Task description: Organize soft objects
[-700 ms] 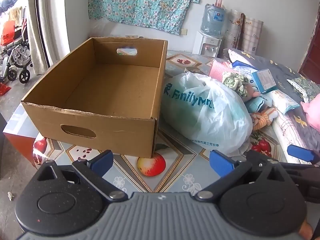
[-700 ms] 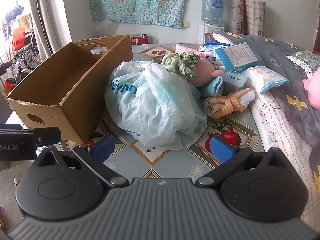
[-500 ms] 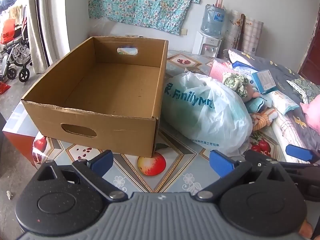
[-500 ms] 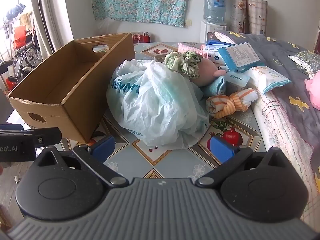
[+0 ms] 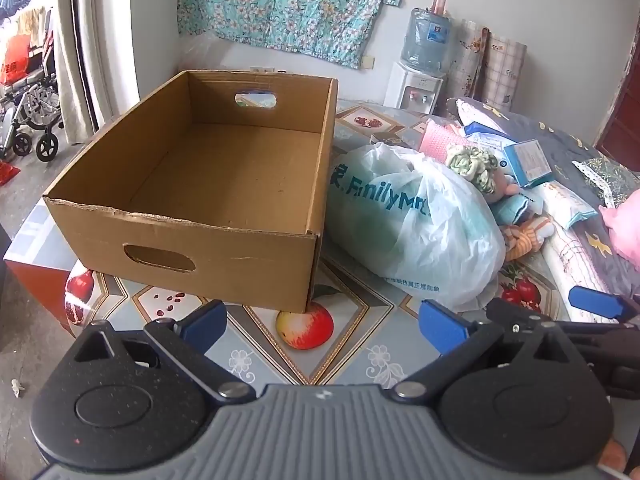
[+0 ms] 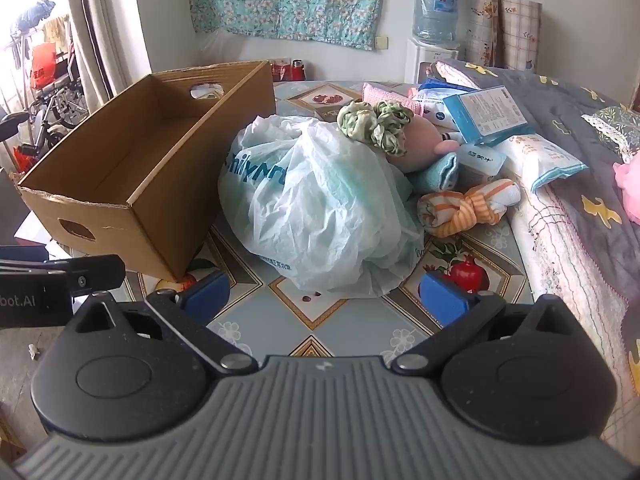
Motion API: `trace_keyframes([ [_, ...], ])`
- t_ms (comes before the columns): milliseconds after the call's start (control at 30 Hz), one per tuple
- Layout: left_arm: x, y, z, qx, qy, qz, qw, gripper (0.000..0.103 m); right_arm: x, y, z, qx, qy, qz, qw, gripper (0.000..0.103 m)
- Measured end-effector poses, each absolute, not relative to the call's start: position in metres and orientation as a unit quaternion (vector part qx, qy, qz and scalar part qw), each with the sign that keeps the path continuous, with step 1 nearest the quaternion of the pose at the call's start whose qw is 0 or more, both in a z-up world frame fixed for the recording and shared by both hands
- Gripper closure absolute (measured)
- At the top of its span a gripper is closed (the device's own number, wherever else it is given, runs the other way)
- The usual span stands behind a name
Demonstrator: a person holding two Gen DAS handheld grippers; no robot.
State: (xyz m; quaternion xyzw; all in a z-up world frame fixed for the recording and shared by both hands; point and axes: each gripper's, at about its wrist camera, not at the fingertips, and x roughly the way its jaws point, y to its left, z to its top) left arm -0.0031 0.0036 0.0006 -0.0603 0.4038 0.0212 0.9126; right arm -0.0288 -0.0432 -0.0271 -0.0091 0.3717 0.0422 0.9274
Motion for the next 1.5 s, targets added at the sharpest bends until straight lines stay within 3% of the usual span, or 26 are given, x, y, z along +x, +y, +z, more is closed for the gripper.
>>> trace_keyframes([
  [1500,-0.0049,0.0065,0.0002,-0.064,0.405,0.020,0.912,0.000,-0.0314,-0.0374,-0.0237,-0.010,0.372,0.045,0.927,0.001],
])
